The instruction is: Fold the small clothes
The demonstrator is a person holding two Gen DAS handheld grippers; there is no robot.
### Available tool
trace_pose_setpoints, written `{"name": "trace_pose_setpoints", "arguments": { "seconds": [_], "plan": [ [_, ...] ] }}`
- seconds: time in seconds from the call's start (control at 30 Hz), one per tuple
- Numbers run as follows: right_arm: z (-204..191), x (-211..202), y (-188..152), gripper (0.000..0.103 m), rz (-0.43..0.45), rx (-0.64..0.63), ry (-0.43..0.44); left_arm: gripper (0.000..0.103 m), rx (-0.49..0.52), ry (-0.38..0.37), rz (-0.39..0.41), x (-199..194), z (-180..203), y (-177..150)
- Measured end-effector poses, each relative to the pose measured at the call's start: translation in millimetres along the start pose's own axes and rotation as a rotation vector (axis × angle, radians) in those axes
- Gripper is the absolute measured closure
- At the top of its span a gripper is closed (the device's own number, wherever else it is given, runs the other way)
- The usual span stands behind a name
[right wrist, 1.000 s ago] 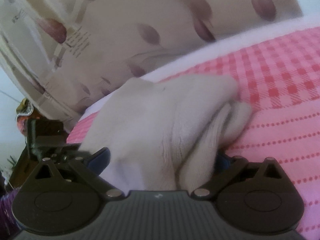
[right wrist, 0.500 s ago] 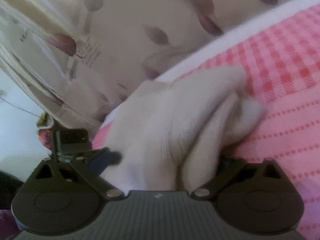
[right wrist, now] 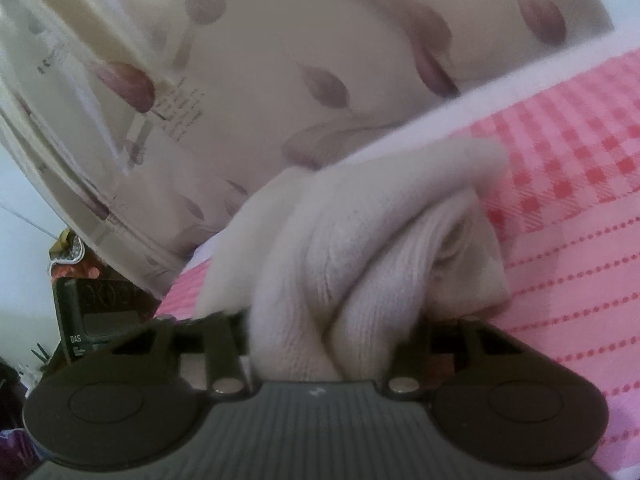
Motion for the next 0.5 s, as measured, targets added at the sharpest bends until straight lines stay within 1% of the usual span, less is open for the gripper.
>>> {"name": "trace_pose_setpoints", "arguments": {
  "seconds": [0.23, 0.5],
  "plan": [
    [-34.0, 6.4, -4.0, 0.055, 0.029, 0.009, 0.034, 0.046, 0.044, 0.075, 0.049, -40.4, 7.3, 1.8],
    [-78.8, 14.8, -21.0, 0.055, 0.045, 0.009, 0.069, 0.046, 0.081, 0.162, 0.094, -96.4, 10.1, -4.2]
  ]
}}
Point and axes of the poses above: each gripper's, at about its wrist camera, not at the fingertips, and x roughly the way its jaws point, z to its right, y to its top, the point moved 6 cm from there along x, roughly the way its jaws point, and after that the axes turned 9 degrees about y, right-handed, at the moved point
